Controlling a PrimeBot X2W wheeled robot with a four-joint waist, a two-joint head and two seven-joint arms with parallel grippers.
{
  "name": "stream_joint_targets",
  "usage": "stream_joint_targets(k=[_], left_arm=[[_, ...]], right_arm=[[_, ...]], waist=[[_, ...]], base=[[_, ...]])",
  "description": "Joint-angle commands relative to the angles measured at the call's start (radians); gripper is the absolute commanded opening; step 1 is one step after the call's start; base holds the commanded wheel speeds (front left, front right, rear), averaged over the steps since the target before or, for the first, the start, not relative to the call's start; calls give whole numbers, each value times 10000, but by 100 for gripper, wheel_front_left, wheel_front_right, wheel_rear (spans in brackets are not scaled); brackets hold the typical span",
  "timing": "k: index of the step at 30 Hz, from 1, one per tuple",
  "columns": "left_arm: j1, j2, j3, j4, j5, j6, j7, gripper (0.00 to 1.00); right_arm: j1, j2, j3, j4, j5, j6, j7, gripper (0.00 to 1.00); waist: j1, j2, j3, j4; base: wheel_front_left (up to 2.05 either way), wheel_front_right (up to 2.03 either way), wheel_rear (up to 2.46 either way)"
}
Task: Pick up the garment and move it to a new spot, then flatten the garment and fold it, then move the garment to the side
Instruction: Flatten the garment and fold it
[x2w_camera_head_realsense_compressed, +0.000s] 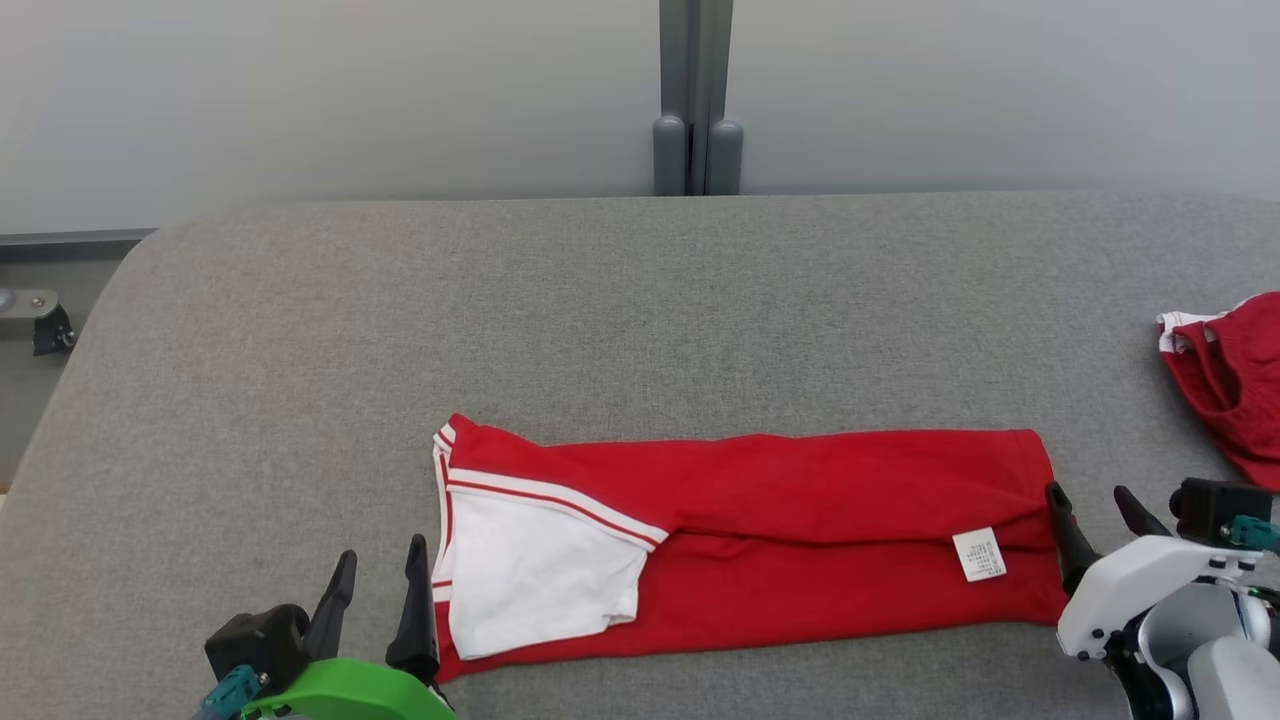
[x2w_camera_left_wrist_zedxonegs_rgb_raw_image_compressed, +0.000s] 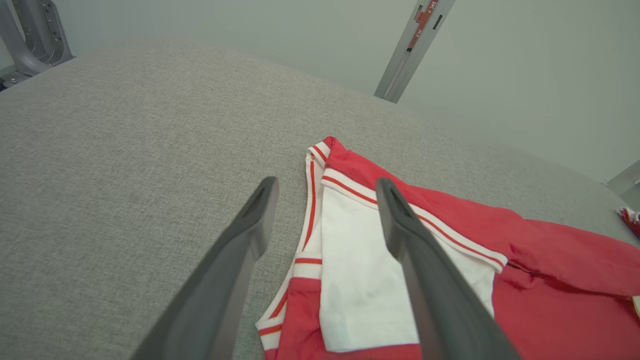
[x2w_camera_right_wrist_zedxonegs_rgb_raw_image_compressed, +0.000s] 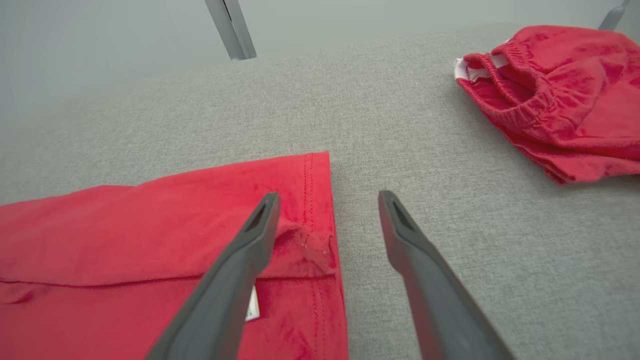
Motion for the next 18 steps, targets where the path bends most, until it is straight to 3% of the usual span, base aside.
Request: stream_joint_targets(k=[1,8,18], left_arm=[[-171,-41,-25,16,125,61,-66,100],[-356,49,29,89,225,200,-124,100],[-413,239,154,46,273,331,-209,100]], right_arm=[[-274,-104,52,119,-107,-14,251,100],[-853,-235,75,1327,-242,-14,1242,100],[-1106,-186,330,2811,-129,-14,1599,100]], waist=[[0,0,42,61],[0,0,169,399],[0,0,228,655]], base=[[0,0,0],[0,0,0],[0,0,0]])
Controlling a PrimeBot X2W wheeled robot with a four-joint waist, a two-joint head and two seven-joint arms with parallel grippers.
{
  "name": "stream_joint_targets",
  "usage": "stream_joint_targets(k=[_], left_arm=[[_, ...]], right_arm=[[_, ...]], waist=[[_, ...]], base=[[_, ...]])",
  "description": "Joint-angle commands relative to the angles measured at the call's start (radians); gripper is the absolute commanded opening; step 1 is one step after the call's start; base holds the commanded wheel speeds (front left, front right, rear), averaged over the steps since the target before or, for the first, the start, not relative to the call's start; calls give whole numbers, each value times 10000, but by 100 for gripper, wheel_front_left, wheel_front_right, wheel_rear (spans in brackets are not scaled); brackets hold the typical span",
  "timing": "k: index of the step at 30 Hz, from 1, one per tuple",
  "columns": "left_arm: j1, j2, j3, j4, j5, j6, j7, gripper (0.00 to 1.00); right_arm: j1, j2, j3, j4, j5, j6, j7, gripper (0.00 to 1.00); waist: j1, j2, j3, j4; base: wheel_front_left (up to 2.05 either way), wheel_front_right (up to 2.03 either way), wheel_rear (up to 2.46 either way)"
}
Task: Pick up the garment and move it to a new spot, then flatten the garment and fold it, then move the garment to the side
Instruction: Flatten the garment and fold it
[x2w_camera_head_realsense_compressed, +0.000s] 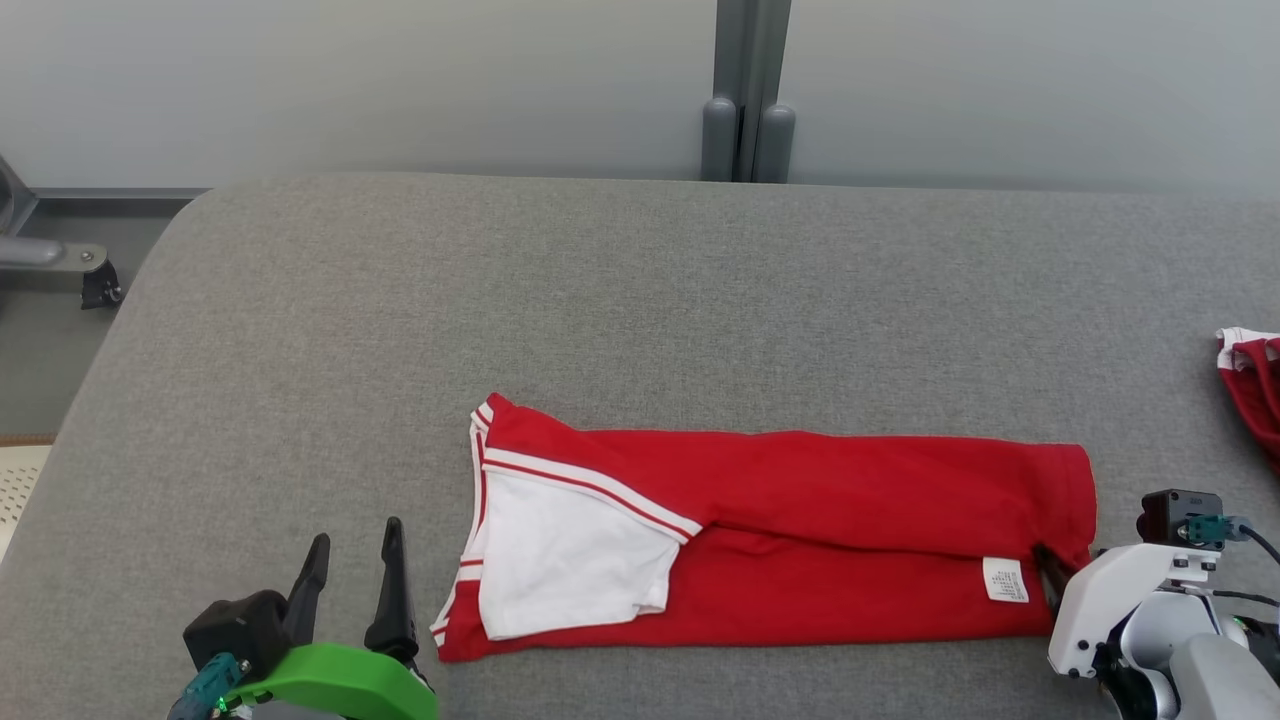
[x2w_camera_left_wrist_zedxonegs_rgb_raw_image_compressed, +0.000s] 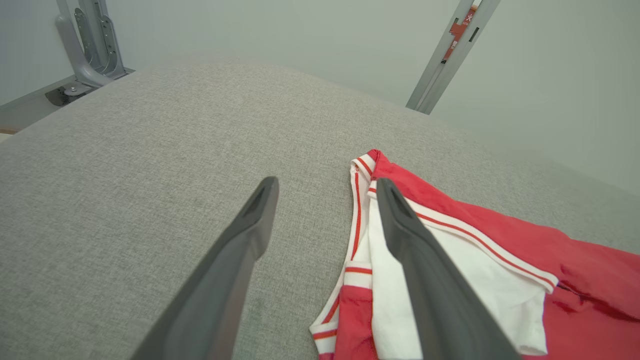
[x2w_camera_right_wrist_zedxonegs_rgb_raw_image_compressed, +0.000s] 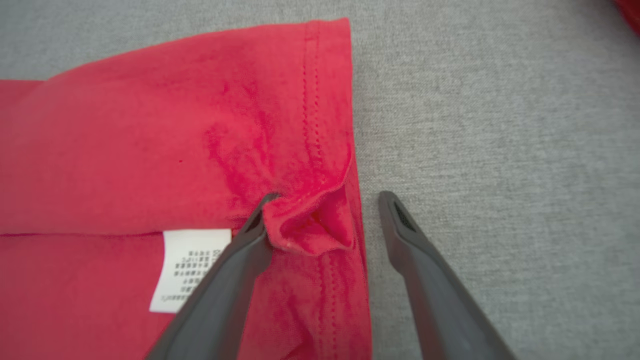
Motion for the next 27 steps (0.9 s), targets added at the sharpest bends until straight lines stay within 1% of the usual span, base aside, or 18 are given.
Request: stream_joint_targets(k=[1,2,3,4,5,11,14,19,23,27], left_arm=[[-183,116,54,-37,140,70,-80,100],[-187,139,47,-64,135,93,-67,100],[-193,160,46,-85,141,100,-48,100],[-208,201,49,-114,175,123,-41,100],[-222,230,50,-137,184,131,-35,100],[-240,361,-99,-155,297,68,-22,100],[-279,421,-164,-70,427,74,-88,100],[-282,340,-200,121,491,65,-203,100],[-213,277,-213,235,467,43,-293,100],[-224,202,-236,334,453,-6,-366,100]], right_arm=[[-67,19,94,238,13,-14,103,77],[-114,23,139,373,-14,-14,136,47],[-160,24,177,491,-35,-14,167,40],[-210,34,206,601,-47,-14,161,16],[-279,43,228,725,-56,-15,135,0],[-612,-187,219,1104,-1,-22,-161,0],[-663,-482,113,1119,132,-25,-307,0],[-432,-1095,-194,935,228,-22,-402,0],[-208,-1314,-433,460,438,-20,-347,0],[109,-1165,-217,-521,967,-19,-174,0]], waist=[[1,0,-4,15],[1,0,-13,18],[1,0,-27,21],[1,0,-48,21],[1,0,-75,20],[1,0,-286,-80],[1,0,-379,-182],[1,0,-473,-378],[1,0,-533,-562],[1,0,-582,-731]], base=[[0,0,0],[0,0,0],[0,0,0],[0,0,0],[0,0,0],[0,0,0],[0,0,0],[0,0,0],[0,0,0],[0,0,0]])
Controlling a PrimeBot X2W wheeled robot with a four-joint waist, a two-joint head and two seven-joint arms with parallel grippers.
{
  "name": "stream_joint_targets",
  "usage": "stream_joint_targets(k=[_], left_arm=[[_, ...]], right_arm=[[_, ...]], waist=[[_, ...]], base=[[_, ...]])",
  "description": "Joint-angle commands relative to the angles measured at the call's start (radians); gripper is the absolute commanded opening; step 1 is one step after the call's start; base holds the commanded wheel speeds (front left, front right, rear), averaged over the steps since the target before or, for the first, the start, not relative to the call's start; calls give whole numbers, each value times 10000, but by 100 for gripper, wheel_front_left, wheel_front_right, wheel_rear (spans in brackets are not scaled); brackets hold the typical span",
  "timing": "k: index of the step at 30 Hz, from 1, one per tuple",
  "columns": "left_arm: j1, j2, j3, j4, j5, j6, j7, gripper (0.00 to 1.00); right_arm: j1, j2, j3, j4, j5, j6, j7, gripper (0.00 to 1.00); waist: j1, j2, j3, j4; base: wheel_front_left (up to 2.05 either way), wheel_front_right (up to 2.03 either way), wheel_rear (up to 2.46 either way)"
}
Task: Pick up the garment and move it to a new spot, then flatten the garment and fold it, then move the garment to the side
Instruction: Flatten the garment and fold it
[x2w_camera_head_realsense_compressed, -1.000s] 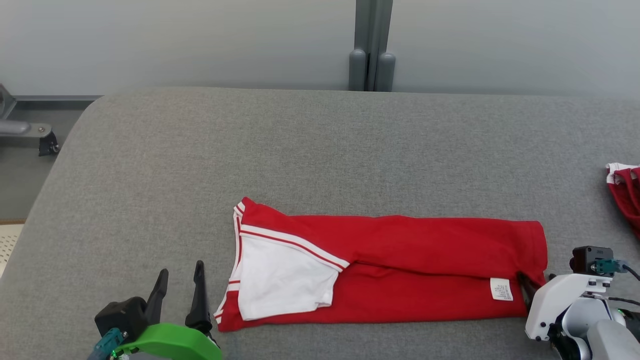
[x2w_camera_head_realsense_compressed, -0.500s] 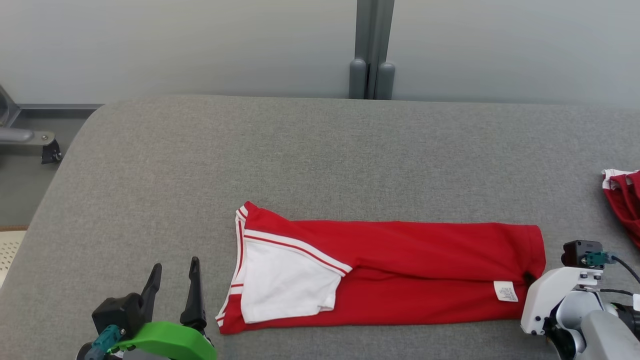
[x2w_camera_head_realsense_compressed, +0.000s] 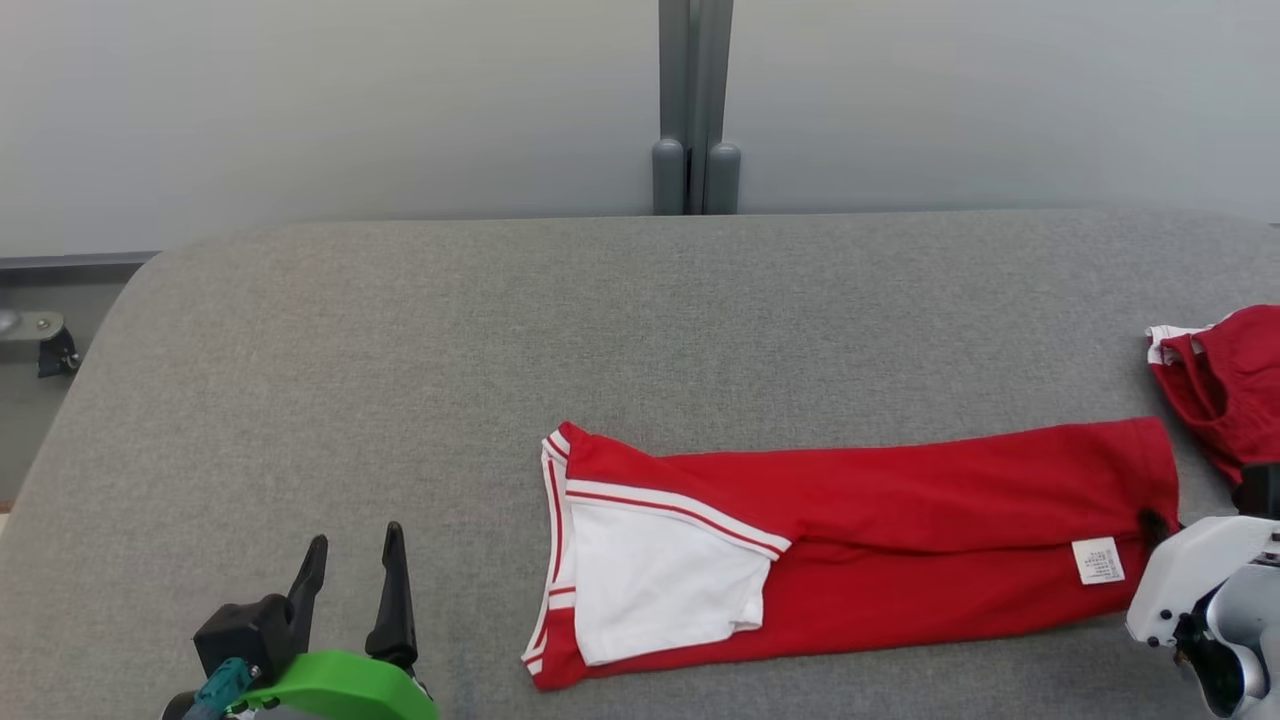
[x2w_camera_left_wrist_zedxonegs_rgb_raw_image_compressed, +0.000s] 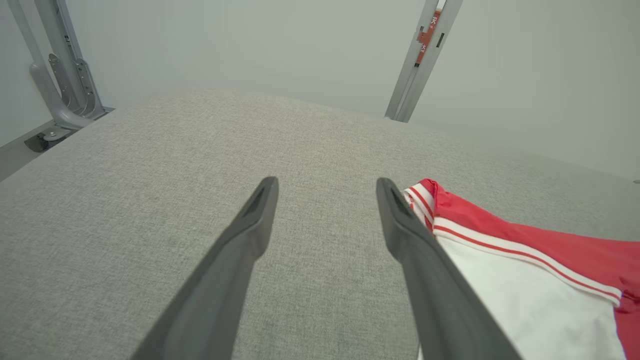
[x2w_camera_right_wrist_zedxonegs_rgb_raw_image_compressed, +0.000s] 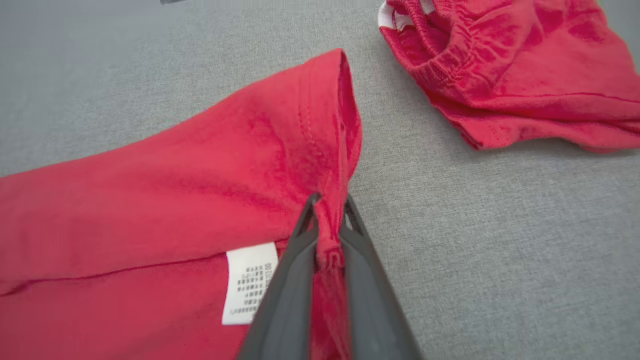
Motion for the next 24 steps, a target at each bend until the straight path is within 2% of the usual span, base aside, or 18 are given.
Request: stream_joint_targets(k=[1,10,14,19,24], left_arm=[[-125,-32,6,39,39,-55,-79,100],[-200,-79,-100,145,86,-118,-128,100],[-265,-69,-151,160,95,-111,-109,100],[-332,-70,-229,190,98,-164,-79,100],[-466,-114,-345,200,130,-210,-39,100]], right_arm=[[213,97,120,-386,169,-23,68,0],[1200,939,1242,-3981,1397,-18,1005,0],[1403,1417,1827,-5155,1742,-18,1382,0],[1072,2089,2720,-5584,2131,-17,1508,0],[524,2487,3679,-4770,2379,-17,1219,0]], waist=[[0,0,-46,-89],[0,0,-129,-97],[0,0,-123,76],[0,0,-101,379],[0,0,-53,872]], base=[[0,0,0],[0,0,0],[0,0,0],[0,0,0],[0,0,0]])
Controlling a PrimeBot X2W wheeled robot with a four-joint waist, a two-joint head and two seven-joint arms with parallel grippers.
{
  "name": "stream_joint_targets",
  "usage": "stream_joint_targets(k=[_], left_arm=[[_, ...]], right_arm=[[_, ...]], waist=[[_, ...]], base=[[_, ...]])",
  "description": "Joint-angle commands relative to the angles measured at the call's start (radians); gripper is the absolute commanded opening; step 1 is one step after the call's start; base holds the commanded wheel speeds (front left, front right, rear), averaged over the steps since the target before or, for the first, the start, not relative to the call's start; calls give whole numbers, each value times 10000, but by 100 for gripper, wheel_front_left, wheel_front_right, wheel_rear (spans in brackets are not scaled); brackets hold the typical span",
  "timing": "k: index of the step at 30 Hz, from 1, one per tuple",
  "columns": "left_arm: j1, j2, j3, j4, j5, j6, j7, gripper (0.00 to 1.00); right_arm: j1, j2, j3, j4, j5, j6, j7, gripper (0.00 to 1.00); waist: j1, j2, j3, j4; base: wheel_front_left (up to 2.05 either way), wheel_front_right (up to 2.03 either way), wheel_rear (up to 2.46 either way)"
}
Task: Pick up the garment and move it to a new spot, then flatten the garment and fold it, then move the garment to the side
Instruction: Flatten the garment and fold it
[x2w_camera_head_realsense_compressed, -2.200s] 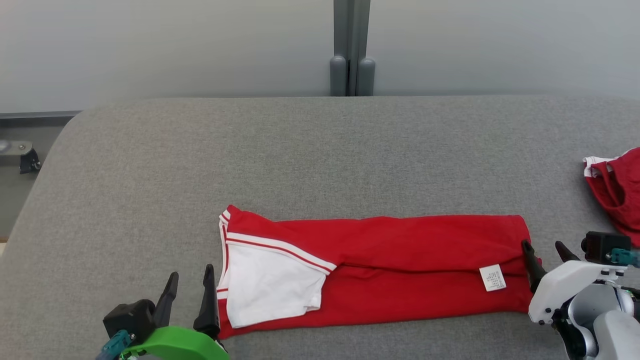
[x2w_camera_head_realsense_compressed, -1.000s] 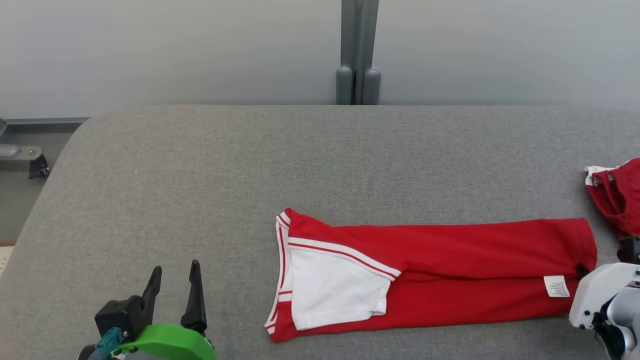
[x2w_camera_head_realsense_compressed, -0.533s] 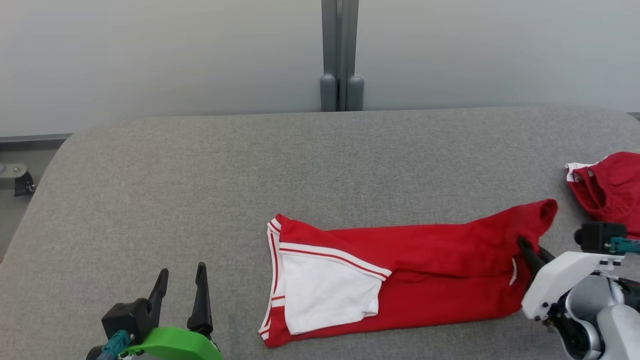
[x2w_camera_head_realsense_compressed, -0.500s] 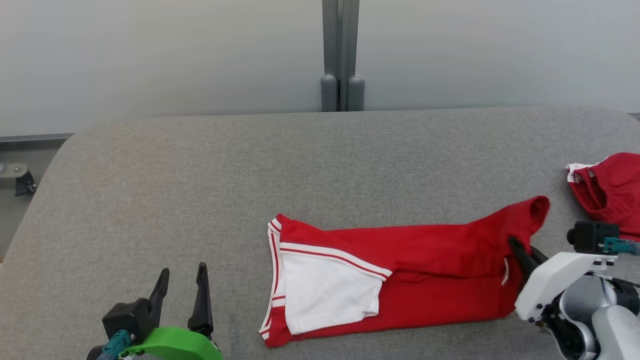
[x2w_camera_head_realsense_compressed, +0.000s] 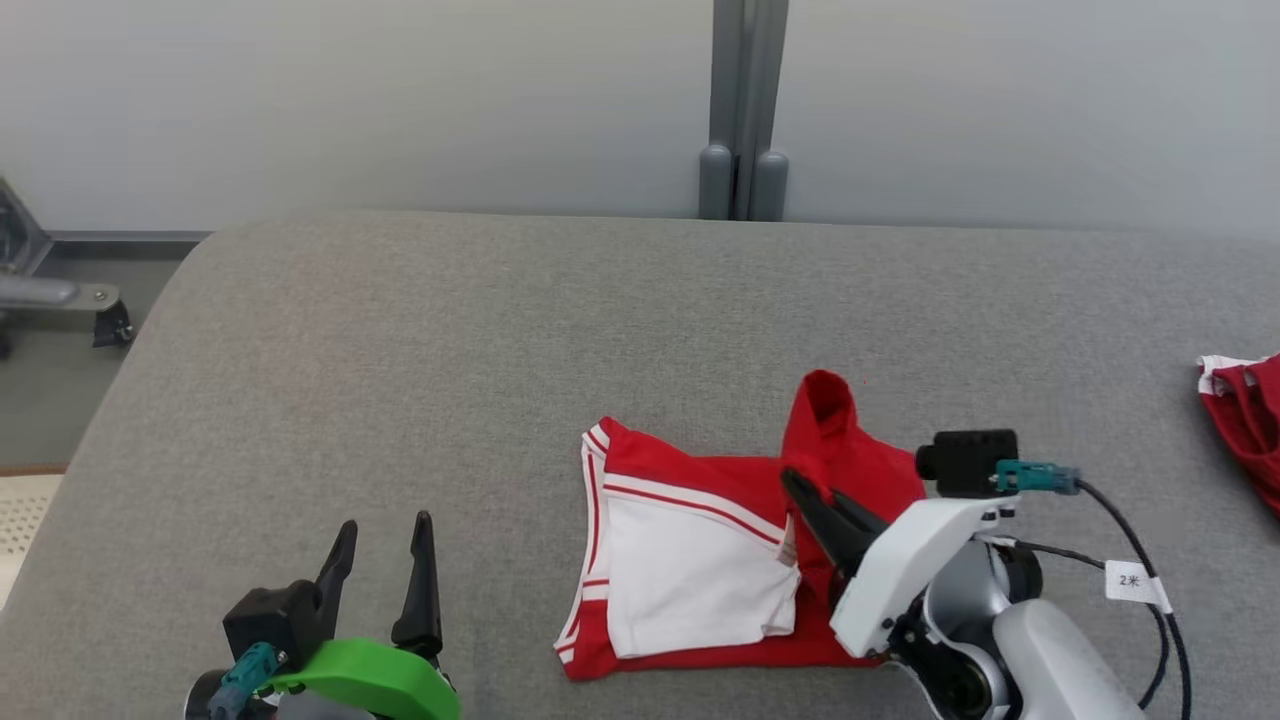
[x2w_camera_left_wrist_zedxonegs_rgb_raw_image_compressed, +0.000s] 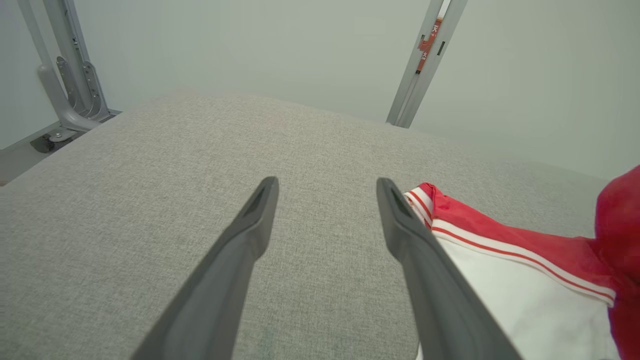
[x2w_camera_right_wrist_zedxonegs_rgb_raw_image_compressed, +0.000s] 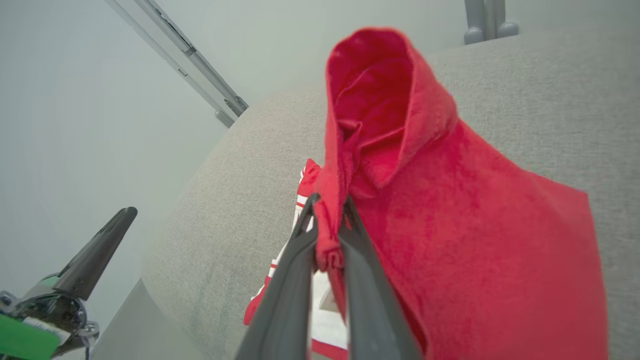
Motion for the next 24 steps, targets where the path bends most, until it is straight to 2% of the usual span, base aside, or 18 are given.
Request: stream_joint_targets(k=[1,3,12,22,23,24], left_arm=[[-170,-3,-6,-1,92,-31,10,100],[-227,-4,-36,21,104,-34,20,100],[-437,-157,-243,202,122,-164,-12,100],[-504,-299,-363,423,95,-236,-88,100],[-513,-305,-364,448,90,-240,-80,100],[-519,-309,-365,464,81,-240,-88,100]], right_arm=[[-241,13,167,276,6,-7,-160,0],[-515,50,492,792,-102,-7,-399,0],[-1495,82,1754,3000,878,-6,-1380,0],[-2342,83,2694,5007,1867,-6,-2117,0],[-2429,84,2800,5168,2004,-6,-2208,24],[-2503,85,2899,5260,2161,-6,-2285,68]], waist=[[0,0,52,353],[0,0,82,594],[0,0,159,1595],[0,0,128,2064],[0,0,127,2075],[0,0,126,2078]], base=[[0,0,0],[0,0,0],[0,0,0],[0,0,0],[0,0,0],[0,0,0]])
